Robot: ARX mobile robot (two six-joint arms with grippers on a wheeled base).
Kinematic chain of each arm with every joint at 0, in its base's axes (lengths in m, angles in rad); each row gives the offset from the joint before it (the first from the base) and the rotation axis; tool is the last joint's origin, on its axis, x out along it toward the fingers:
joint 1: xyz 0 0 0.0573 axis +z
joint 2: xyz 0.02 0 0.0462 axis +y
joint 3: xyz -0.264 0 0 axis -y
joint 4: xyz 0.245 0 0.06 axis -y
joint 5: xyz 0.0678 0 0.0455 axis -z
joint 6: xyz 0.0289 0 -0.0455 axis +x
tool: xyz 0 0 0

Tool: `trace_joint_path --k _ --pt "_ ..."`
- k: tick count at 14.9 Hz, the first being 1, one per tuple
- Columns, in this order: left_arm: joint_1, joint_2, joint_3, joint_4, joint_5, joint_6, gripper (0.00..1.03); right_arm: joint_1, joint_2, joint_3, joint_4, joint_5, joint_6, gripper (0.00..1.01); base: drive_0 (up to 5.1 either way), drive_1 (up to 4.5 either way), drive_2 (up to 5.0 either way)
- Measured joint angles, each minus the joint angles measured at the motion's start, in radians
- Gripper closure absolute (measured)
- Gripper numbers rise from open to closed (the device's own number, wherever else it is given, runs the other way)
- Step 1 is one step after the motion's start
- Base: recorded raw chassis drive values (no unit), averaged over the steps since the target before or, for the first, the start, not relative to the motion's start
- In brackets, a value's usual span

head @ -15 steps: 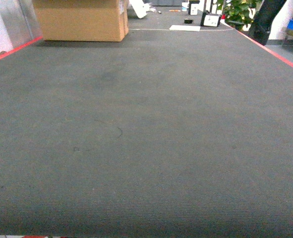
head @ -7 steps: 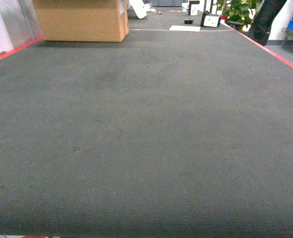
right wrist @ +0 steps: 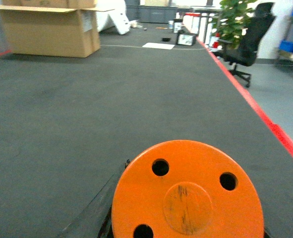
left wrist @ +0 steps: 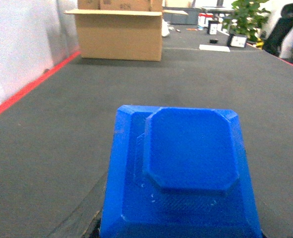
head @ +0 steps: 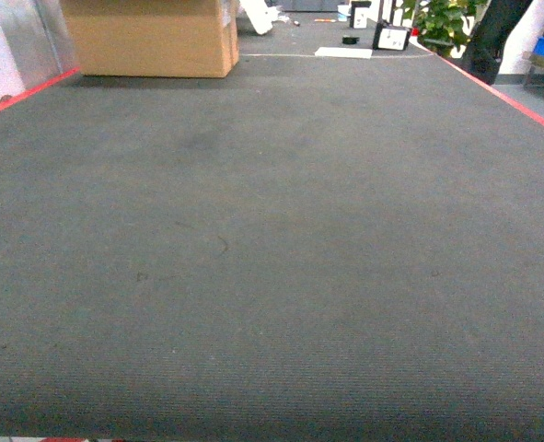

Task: Sort blue parts and orange caps into right shelf containers

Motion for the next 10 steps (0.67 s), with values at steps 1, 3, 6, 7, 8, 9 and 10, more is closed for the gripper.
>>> trace_joint_path --k 1,3,6,7,8,9,10 --pt "0.112 -0.044 -0.031 -0.019 0.086 -0.002 0.59 -0.117 -0.048 -0.027 -0.019 -0.107 0.003 0.56 0.0 0.00 0.0" --pt "0.103 -0.145 -0.076 -0.071 0.104 -0.003 0.59 -0.115 -0.141 -0.074 -0.067 -0.121 0.006 0.56 0.0 0.00 0.0" --pt "0.103 -0.214 -0.110 -0.092 0.106 -0.003 0.59 -0.115 -0.203 -0.113 -0.070 -0.121 0.007 0.56 0.0 0.00 0.0" --pt "0.103 -0.224 -0.110 -0.096 0.103 -0.003 0.59 -0.115 -0.222 -0.113 -0.094 -0.121 0.008 0.56 0.0 0.00 0.0" --pt "0.103 -0.249 -0.110 -0.128 0.104 -0.003 0.59 -0.115 -0.297 -0.112 -0.203 -0.121 0.009 0.56 0.0 0.00 0.0" --pt "0.103 -0.342 -0.109 -0.268 0.106 -0.003 0.59 -0.115 -0.377 -0.112 -0.276 -0.122 0.010 0.56 0.0 0.00 0.0" --pt "0.103 -0.399 -0.109 -0.273 0.105 -0.002 0.59 -0.115 -0.389 -0.109 -0.250 -0.121 0.010 0.56 0.0 0.00 0.0"
